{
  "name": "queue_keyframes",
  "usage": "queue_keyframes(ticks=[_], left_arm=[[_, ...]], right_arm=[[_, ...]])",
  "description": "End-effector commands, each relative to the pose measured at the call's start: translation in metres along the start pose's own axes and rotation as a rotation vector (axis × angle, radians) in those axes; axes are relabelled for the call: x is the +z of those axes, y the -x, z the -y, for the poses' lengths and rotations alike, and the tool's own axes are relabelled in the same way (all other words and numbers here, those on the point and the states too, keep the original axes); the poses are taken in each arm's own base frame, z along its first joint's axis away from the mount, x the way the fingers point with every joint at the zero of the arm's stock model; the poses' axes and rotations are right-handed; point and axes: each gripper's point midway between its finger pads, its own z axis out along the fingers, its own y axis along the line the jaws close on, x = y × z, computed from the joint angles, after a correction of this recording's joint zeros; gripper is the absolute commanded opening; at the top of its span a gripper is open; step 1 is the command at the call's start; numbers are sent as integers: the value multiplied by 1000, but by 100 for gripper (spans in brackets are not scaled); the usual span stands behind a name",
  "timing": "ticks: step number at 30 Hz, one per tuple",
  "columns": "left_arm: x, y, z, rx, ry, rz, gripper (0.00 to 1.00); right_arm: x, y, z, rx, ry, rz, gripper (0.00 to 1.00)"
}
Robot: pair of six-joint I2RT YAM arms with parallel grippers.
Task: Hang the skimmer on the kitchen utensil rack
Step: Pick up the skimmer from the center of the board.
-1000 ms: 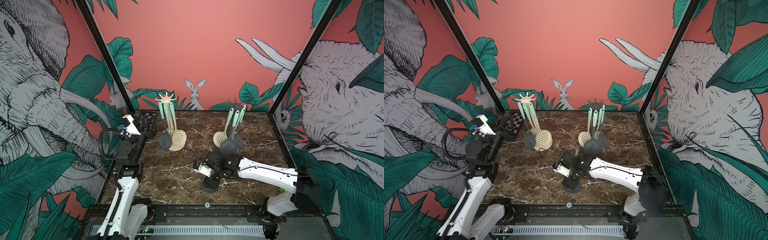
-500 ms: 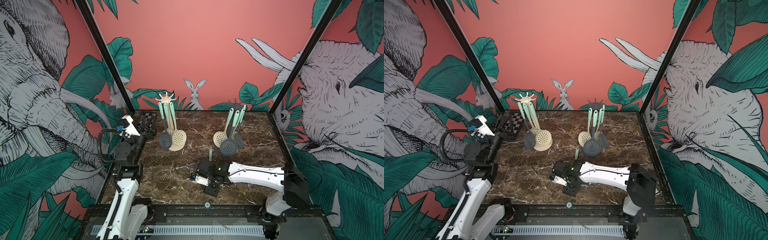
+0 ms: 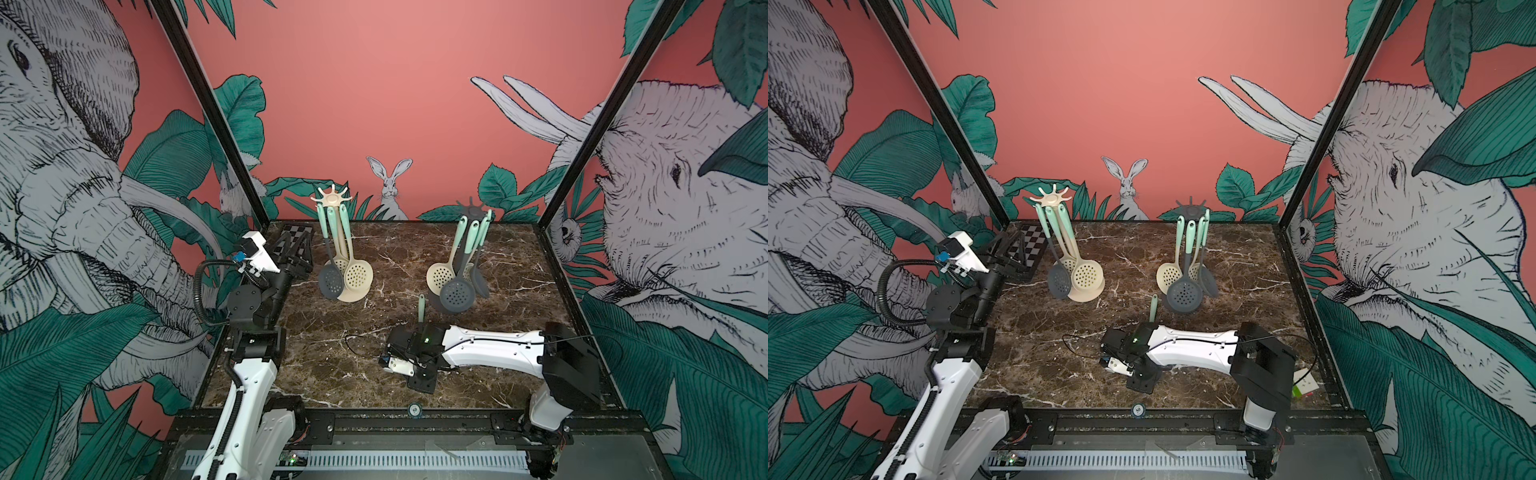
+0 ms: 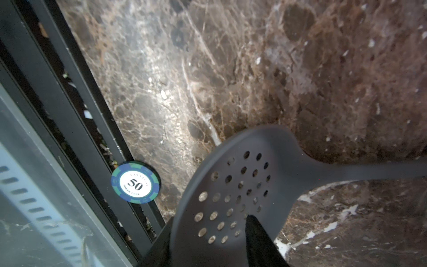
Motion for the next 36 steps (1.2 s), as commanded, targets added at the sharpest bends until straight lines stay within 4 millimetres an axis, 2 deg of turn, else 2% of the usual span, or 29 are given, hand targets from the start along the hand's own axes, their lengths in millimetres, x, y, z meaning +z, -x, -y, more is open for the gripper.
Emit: queue_keyframes(ticks=[1,7,11,15,19,20,23,28,32,36], left_arm=[[-3,-2,2,-9,-9,3,66],[-4,0,2,-7,-7,7,66],[-5,3,5,-6,-9,9,66],[-6,9,9,-1,-15,13,66],[-6,14,13,0,-23,14,66],[-6,14,14,-3,-25,9,66],[-4,18,20,-11,-47,-2,66],[-1,31,40,-20,-130,-2,66],[3,43,61,-27,-231,-12,65],[7,56,83,-35,-339,-15,64]], right_arm=[[-2,2,5,-19,-40,-13,33],[-14,14,15,-66,-110,26,0],[-32,28,27,-116,-204,85,0],[-60,47,47,-181,-390,158,0],[-94,70,73,-226,-641,237,0],[-112,74,79,-228,-720,280,0],[-145,86,94,-222,-907,361,0],[-185,93,109,-188,-1147,450,0],[-210,100,115,-192,-1316,487,0],[-217,112,116,-242,-1398,473,0]])
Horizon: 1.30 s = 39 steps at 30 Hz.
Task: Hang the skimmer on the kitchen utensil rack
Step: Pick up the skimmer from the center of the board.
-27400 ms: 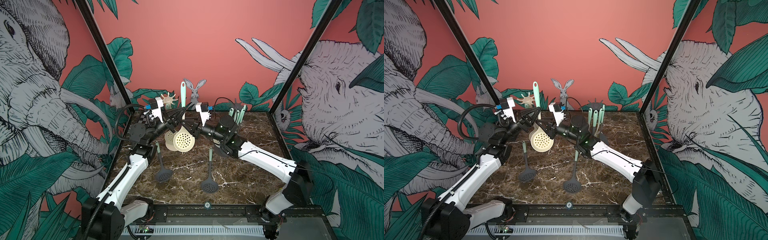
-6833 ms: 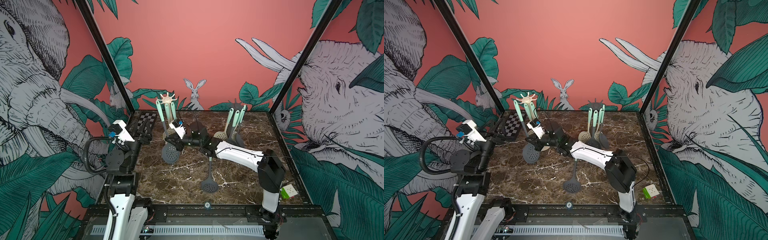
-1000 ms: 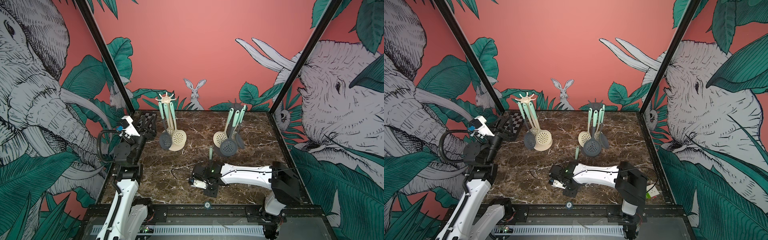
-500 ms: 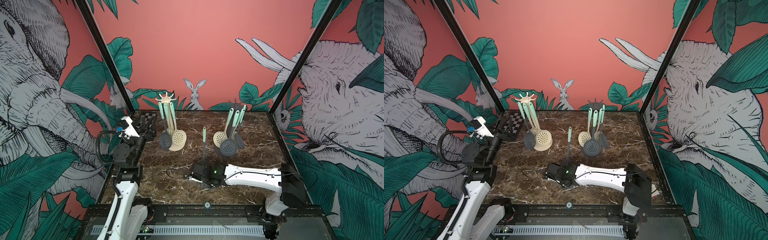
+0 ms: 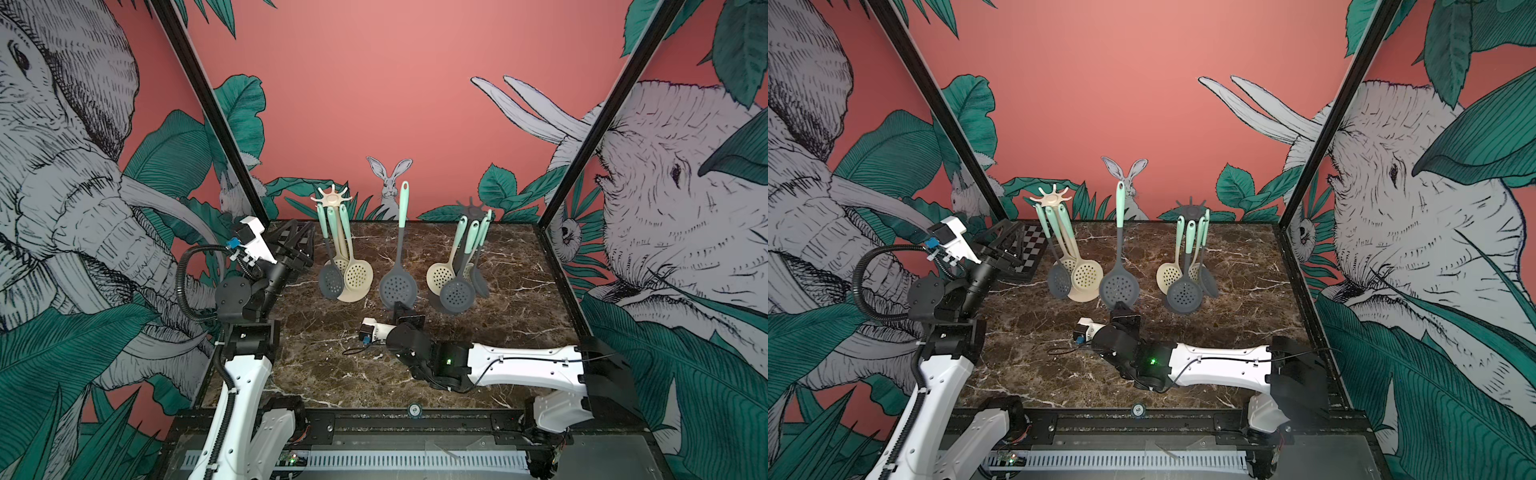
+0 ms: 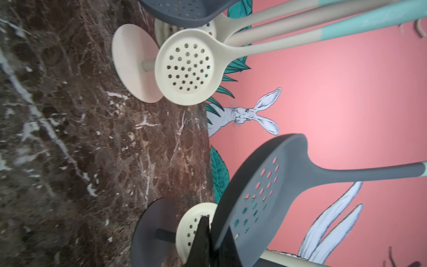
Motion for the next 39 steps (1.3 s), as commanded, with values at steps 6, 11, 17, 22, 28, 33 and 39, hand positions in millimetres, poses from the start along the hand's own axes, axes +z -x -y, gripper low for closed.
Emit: queue_keyframes(ticks=[6,11,17,22,28,33,39], left_arm=[[17,25,59,-14,-306,-59,63],[29,15,82,1,-427,-139,63],[46,-9,95,15,-478,-220,62],[56,-17,91,-5,-469,-236,62],[66,-26,89,-30,-478,-258,61],[72,-38,88,-48,-484,-286,57],[77,-43,85,-55,-474,-297,35]], right_arm=[[7,35,36,-36,-213,36,0],[9,51,35,-47,-207,94,0],[11,66,39,-45,-195,132,0],[11,69,40,-39,-197,146,0],[12,71,38,-38,-188,154,0],[13,74,35,-48,-183,159,0],[14,75,33,-50,-181,159,0]])
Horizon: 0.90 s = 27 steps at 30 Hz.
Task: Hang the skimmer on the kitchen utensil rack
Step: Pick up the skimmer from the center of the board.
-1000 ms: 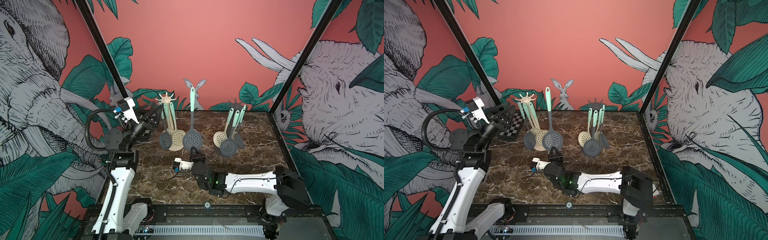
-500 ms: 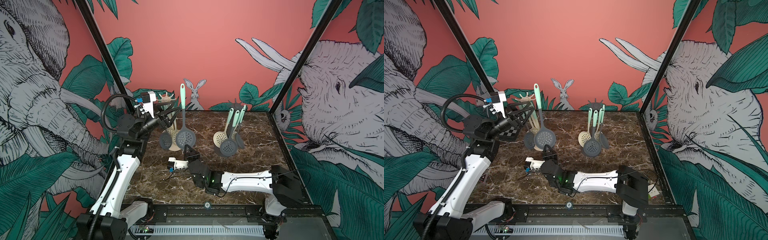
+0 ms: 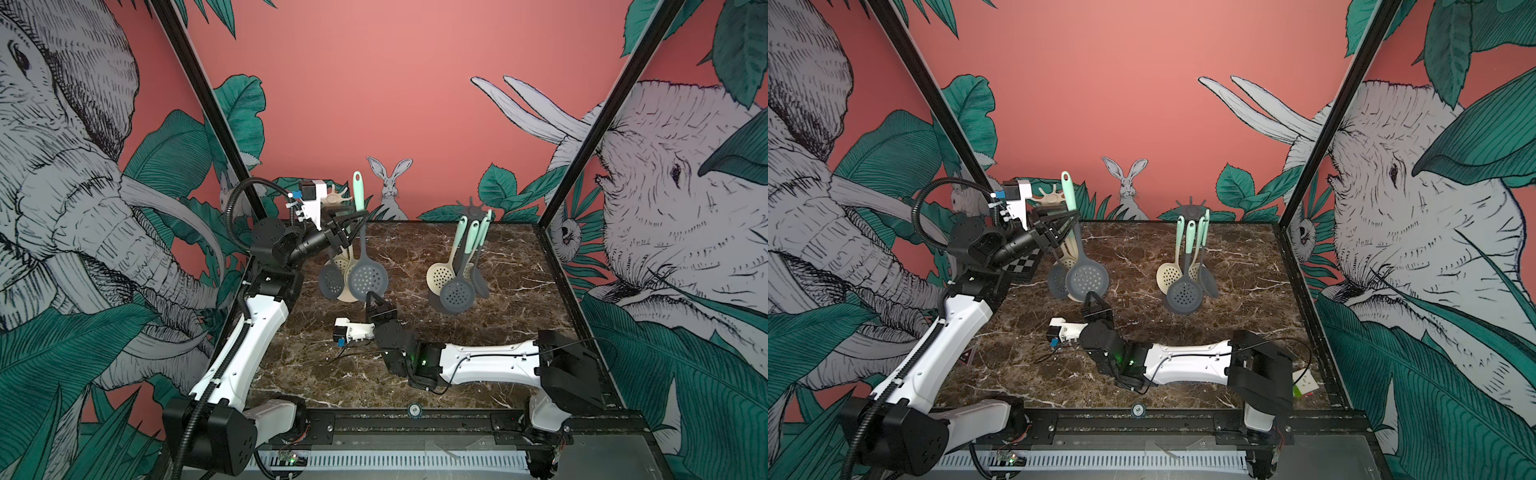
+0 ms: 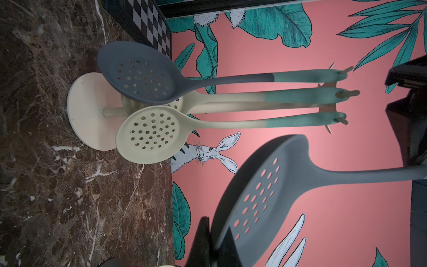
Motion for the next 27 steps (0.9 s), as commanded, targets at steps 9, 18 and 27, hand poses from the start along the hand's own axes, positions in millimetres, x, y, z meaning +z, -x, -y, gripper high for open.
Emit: queue_keyframes(ticks=[9,18,27], left_arm=[[2,15,7,32,0,24,0],[2,26,-1,58,63,56,0],[5,40,-14,76,116,119,0]], right_arm=[[1,9,13,71,-35,16,0],[-11,-4,5,297,16,25,33],[-61,-10,51,874,195,287,67]])
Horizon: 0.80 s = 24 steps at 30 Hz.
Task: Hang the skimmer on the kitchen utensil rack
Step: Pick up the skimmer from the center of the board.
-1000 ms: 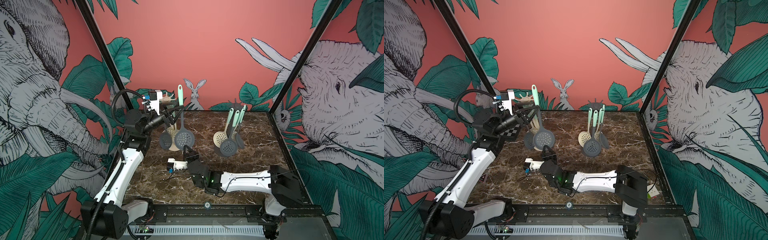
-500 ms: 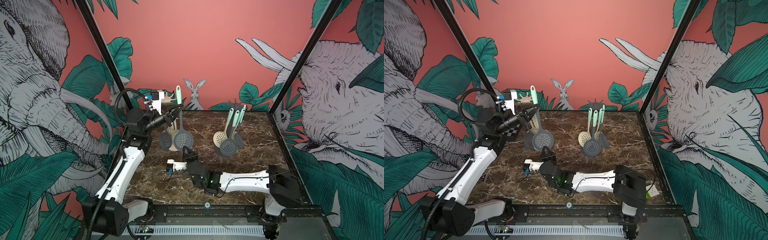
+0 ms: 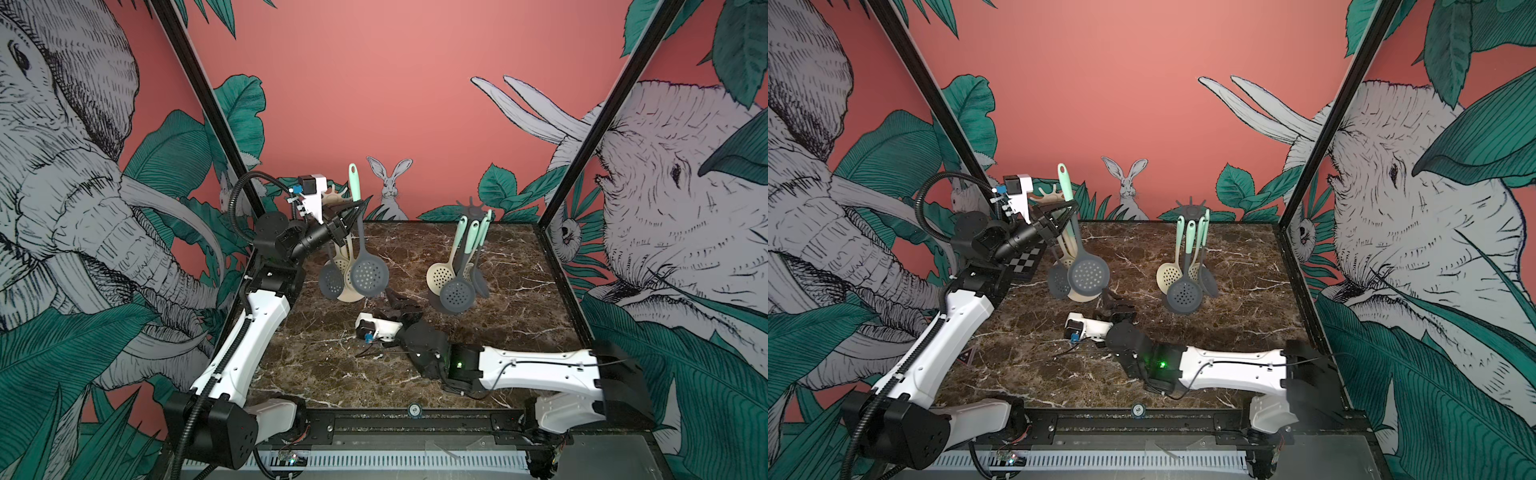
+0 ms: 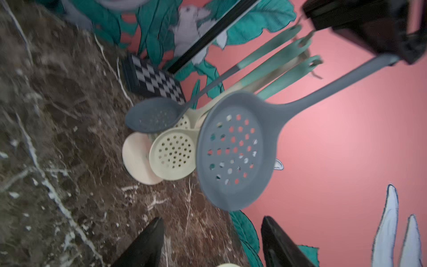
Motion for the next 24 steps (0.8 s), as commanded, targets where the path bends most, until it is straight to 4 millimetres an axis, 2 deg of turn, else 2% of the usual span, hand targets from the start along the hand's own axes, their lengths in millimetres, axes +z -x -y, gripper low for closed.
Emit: queue_keyframes(ticks=[1,3,5,10,17,24], left_arm=[[0,29,7,51,-3,92,0],[1,29,6,37,-7,103,0],[1,29,7,27,-9,110,0],[0,27,10,28,2,112,0],[-2,25,22,28,-19,113,0],[0,15,28,9,-27,101,0]], right_arm=[[-11,20,13,325,93,104,67],[-9,24,30,434,87,108,66],[-1,29,47,548,90,104,61],[21,53,70,744,160,163,56],[47,80,90,788,155,211,56],[62,72,102,805,74,184,52]])
